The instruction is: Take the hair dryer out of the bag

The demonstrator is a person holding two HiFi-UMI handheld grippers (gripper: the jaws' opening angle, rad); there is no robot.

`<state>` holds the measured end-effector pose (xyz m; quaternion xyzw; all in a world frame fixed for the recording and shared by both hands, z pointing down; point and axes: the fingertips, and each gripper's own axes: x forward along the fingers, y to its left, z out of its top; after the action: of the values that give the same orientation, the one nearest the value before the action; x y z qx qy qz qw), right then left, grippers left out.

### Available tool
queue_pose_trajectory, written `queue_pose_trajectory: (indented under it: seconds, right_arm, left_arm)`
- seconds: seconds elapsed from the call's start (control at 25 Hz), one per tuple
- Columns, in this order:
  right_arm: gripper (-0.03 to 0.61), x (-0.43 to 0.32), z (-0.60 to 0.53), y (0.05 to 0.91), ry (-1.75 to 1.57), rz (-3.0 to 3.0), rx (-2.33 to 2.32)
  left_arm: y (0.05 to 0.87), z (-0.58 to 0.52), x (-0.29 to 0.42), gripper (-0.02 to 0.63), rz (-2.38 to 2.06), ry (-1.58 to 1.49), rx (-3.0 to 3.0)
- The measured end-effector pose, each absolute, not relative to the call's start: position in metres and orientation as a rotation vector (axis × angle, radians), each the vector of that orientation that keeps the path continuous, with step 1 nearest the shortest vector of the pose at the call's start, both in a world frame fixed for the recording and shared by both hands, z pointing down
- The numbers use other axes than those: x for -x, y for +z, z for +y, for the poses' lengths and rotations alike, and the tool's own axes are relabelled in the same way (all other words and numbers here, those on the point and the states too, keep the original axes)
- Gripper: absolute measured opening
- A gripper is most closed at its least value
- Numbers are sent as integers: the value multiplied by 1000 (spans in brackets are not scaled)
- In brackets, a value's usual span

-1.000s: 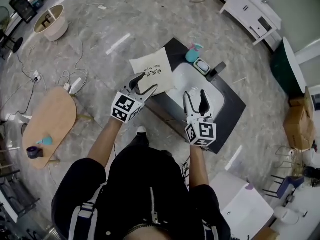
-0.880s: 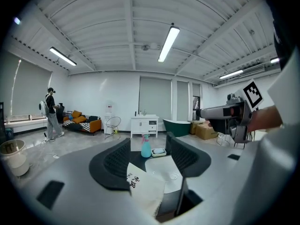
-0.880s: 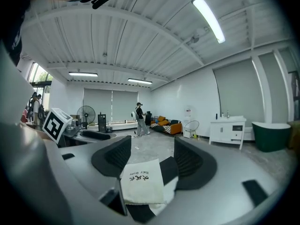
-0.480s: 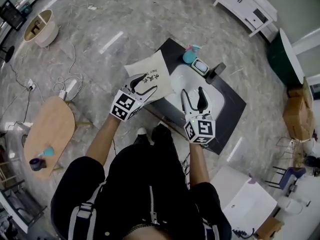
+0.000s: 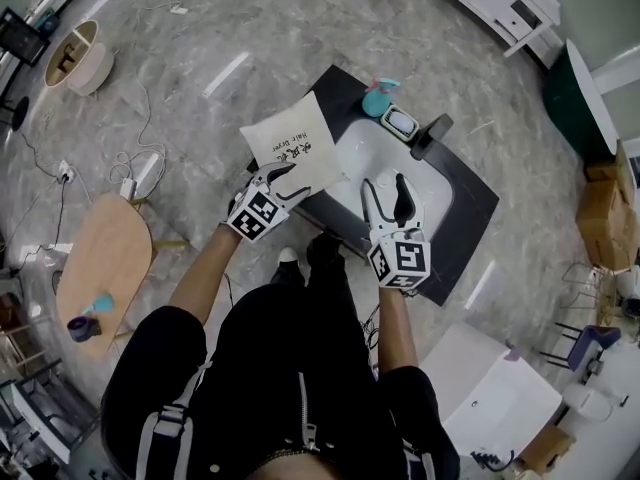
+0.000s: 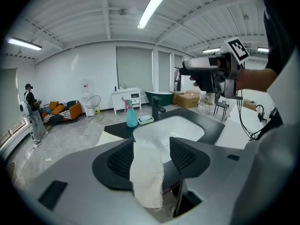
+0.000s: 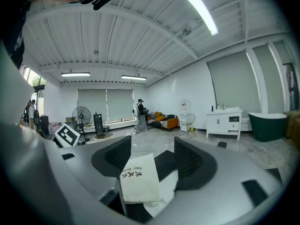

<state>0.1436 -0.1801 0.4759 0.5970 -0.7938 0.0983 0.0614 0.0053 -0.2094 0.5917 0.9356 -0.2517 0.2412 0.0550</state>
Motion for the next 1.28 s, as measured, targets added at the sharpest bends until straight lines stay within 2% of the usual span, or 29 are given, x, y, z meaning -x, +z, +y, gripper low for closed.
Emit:
queue_pose_trajectory:
  seconds: [0.76,1.04,1.28]
  right_arm:
    - [282,-192,-148,506,396,-2286,-1869]
    - [282,-194,-152,510,401,-2282,-1852]
    - [282,-180,-159,510,394,-2302,-1818]
  left_arm:
    - [749,-197,-25,250,-599,1324,-2665]
    - [754,-206,-19,141,-667,1425,-2696]
    - [746,-206,-16,97,-679,1321,-2683]
